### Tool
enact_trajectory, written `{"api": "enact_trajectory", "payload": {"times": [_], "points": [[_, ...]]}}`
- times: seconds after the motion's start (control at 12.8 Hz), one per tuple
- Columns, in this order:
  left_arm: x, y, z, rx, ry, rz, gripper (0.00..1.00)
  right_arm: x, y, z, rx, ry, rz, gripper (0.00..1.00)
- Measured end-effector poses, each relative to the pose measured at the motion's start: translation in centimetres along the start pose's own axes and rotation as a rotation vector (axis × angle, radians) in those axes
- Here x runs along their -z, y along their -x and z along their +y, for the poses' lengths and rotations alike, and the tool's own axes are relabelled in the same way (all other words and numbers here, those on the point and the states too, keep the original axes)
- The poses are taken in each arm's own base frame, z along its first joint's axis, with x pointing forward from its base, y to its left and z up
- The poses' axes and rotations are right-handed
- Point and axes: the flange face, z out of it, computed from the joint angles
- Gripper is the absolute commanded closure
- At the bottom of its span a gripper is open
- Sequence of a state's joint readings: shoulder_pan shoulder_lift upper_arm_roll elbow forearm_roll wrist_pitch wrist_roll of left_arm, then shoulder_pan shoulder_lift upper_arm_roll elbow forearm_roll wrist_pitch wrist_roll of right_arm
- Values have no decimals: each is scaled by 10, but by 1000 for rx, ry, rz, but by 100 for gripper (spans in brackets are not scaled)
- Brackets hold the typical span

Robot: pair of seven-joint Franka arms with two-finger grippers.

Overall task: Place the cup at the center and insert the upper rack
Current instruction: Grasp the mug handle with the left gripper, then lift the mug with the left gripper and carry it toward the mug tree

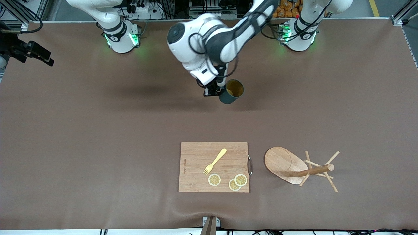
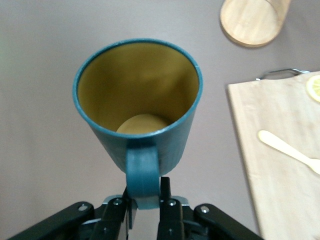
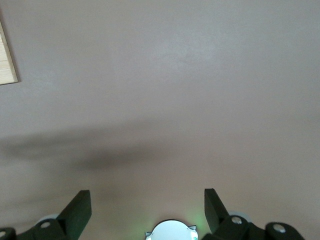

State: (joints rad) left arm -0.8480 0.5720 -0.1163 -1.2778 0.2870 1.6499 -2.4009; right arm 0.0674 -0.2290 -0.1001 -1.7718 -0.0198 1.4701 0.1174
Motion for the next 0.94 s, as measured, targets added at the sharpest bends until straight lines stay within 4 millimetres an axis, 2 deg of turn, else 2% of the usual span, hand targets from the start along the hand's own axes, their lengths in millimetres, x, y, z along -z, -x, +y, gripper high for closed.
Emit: {"api": "enact_trajectory", "payload": {"times": [0.16, 0.39, 0.7, 0.94], "points": [[31, -31, 15, 14, 10, -93, 100, 0, 0, 0, 1, 0, 0, 0], [64, -77, 39, 70, 15, -233, 100, 0, 0, -1, 2, 0, 1, 0], [95, -141, 65, 101, 14, -406, 100, 1, 0, -1, 3, 0, 4, 0], [108, -173, 77, 133, 13, -512, 100, 2, 0, -3, 8, 1, 6, 0]]}}
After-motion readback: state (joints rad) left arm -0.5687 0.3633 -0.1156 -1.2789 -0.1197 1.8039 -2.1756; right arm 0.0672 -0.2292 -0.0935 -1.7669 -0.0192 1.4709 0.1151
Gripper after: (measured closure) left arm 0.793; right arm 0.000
